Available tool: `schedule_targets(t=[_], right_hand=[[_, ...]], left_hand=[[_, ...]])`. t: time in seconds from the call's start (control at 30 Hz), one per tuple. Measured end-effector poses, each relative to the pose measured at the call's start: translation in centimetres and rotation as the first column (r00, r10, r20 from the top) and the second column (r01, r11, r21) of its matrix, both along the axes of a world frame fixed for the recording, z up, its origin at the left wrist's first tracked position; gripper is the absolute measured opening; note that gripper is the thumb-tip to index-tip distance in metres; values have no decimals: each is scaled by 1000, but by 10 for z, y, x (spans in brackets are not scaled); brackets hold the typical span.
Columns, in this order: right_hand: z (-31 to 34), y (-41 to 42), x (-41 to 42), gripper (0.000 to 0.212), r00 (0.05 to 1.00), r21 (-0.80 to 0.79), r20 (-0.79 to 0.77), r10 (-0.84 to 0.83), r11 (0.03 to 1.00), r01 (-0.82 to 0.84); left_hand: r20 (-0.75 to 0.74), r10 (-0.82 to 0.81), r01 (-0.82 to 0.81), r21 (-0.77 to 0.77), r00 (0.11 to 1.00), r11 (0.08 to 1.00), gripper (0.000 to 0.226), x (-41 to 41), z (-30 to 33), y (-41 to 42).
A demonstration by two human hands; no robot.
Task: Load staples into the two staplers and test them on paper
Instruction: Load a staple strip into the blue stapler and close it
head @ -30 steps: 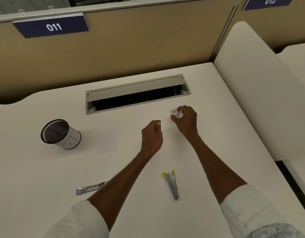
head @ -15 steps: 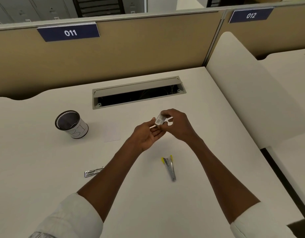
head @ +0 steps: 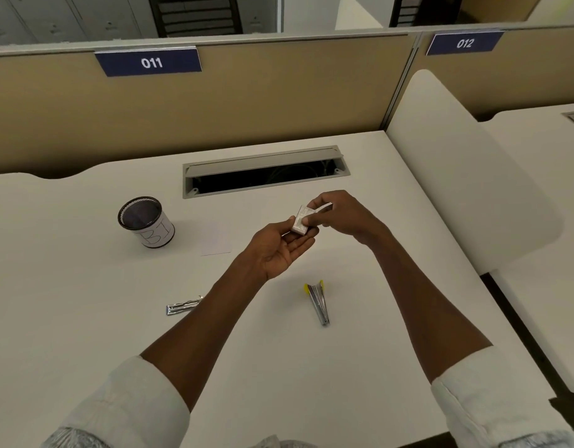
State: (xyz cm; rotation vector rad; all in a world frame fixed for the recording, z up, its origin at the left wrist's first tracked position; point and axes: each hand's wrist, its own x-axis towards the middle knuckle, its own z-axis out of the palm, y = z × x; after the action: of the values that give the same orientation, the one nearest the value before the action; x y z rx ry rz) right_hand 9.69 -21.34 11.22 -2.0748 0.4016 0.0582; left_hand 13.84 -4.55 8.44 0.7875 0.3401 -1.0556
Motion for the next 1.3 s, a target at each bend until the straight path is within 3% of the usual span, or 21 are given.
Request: schedule_targets(t=[0.47, 0.53, 0.63, 0.8, 1.07, 1.3], right_hand=[[4, -8, 7, 18, 977, 171, -181, 112, 982, -81], [2, 0, 6, 29, 992, 120, -123, 40, 992, -25], [-4, 15, 4, 32, 993, -108, 76, -95, 989, 103], [-15, 33, -8, 16, 939, -269, 345, 8, 959, 90], [-23, 42, -22, 26, 955, -389, 274, 110, 921, 6], [-21, 44, -26, 19, 928, -420, 348, 135, 907, 26]], left_hand=[[-85, 23, -28, -59, 996, 998, 34, -6, -1, -1], [-94, 56, -62, -62, 994, 996, 35, -4, -2, -1], [-74, 84, -89, -58, 994, 994, 35, -1, -3, -1], [-49, 148, -152, -67, 988, 986, 38, 0, -3, 1], [-10, 216, -216, -87, 976, 973, 43, -3, 0, -1], [-10, 246, -246, -92, 969, 965, 42, -4, 3, 1]])
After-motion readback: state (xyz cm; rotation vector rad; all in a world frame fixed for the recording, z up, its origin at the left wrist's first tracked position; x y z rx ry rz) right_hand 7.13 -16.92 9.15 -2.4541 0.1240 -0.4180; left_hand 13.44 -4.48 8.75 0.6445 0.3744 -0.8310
